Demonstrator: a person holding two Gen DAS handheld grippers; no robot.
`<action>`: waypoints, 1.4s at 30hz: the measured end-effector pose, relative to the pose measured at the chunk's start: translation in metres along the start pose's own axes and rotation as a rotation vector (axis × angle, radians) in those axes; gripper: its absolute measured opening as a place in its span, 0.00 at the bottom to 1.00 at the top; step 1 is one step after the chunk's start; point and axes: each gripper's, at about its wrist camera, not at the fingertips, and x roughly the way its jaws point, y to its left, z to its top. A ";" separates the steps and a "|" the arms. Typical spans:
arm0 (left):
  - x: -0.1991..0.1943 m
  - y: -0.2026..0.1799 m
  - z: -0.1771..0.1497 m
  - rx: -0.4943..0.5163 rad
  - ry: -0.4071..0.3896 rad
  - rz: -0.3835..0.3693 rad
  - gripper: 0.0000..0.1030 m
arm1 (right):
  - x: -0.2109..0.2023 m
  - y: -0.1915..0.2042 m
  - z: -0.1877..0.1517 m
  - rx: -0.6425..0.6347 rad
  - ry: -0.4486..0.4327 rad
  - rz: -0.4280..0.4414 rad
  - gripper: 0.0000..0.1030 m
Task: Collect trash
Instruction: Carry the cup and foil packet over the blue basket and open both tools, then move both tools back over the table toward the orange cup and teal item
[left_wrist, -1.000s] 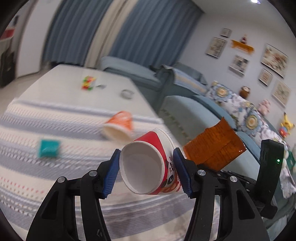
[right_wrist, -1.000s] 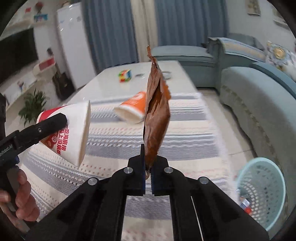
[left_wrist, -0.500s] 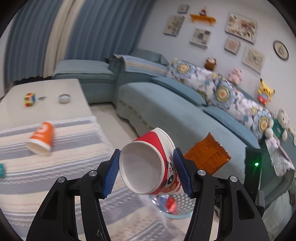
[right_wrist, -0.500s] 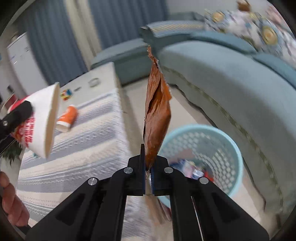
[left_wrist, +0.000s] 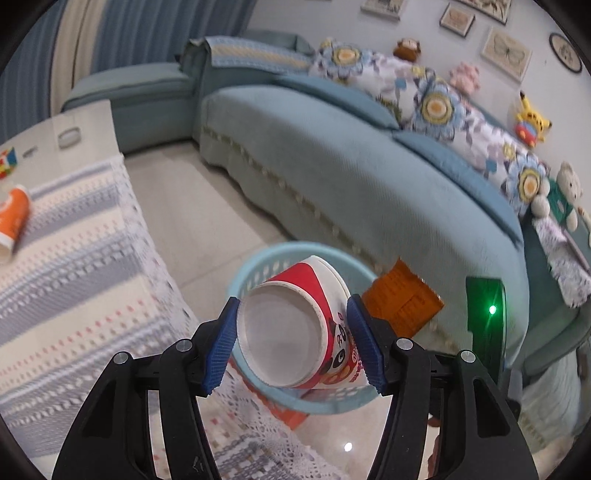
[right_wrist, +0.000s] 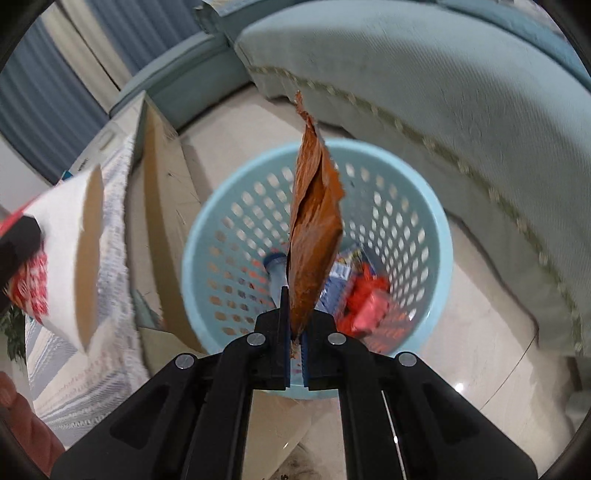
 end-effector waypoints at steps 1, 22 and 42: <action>0.005 0.000 -0.003 0.002 0.010 0.005 0.56 | 0.003 -0.002 -0.001 0.006 0.009 0.002 0.03; -0.047 0.014 0.006 -0.033 -0.081 -0.055 0.65 | -0.039 0.044 -0.007 -0.084 -0.123 0.002 0.55; -0.257 0.250 -0.027 -0.314 -0.392 0.406 0.75 | -0.066 0.307 0.001 -0.476 -0.352 0.234 0.63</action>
